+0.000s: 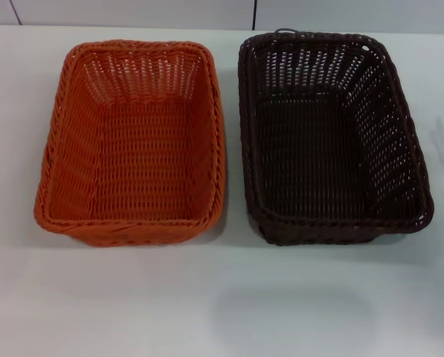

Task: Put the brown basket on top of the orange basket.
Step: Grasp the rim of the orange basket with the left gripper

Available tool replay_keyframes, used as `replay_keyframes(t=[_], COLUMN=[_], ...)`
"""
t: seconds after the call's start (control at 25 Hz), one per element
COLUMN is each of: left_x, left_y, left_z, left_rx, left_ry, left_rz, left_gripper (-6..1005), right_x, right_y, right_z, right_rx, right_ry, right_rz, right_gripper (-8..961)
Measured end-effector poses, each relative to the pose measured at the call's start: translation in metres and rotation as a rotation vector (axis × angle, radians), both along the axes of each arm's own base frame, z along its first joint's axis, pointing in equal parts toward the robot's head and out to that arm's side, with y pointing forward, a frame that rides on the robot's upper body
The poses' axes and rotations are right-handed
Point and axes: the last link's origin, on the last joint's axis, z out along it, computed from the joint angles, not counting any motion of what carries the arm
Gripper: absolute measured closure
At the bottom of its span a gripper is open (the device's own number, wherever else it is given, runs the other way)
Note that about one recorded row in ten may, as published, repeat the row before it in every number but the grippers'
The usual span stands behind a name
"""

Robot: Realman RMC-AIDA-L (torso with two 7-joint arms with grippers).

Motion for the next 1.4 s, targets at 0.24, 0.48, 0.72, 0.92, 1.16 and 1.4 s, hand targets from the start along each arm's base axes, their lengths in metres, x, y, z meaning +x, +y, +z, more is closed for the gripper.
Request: replay_keyframes(t=[0.24, 0.48, 0.72, 0.92, 1.16, 1.4], left_x=[0.068, 0.106, 0.138, 0.141, 0.138, 0.126], left_y=[0.048, 0.046, 0.034, 0.027, 0.023, 0.026], left_z=[0.038, 0.037, 0.019, 0.005, -0.013, -0.031], left_rx=[-0.372, -0.580, -0.761, -0.823, -0.879, -0.884], left_ry=[-0.079, -0.145, -0.183, -0.228, -0.228, -0.222], left_rz=[0.181, 0.288, 0.253, 0.242, 0.254, 0.269], left_gripper=[204, 231, 310, 258, 254, 254], right_x=[0.001, 0.003, 0.004, 0.005, 0.005, 0.005], right_y=[0.001, 0.002, 0.005, 0.005, 0.005, 0.005], right_z=[-0.002, -0.004, -0.006, -0.006, -0.006, -0.007], right_rx=[-0.012, -0.030, -0.048, -0.052, -0.052, -0.052], right_ry=[0.001, 0.003, -0.001, -0.001, -0.001, 0.000], right_rz=[-0.011, -0.024, -0.034, -0.041, -0.043, -0.043], right_gripper=[125, 125, 125, 125, 125, 125])
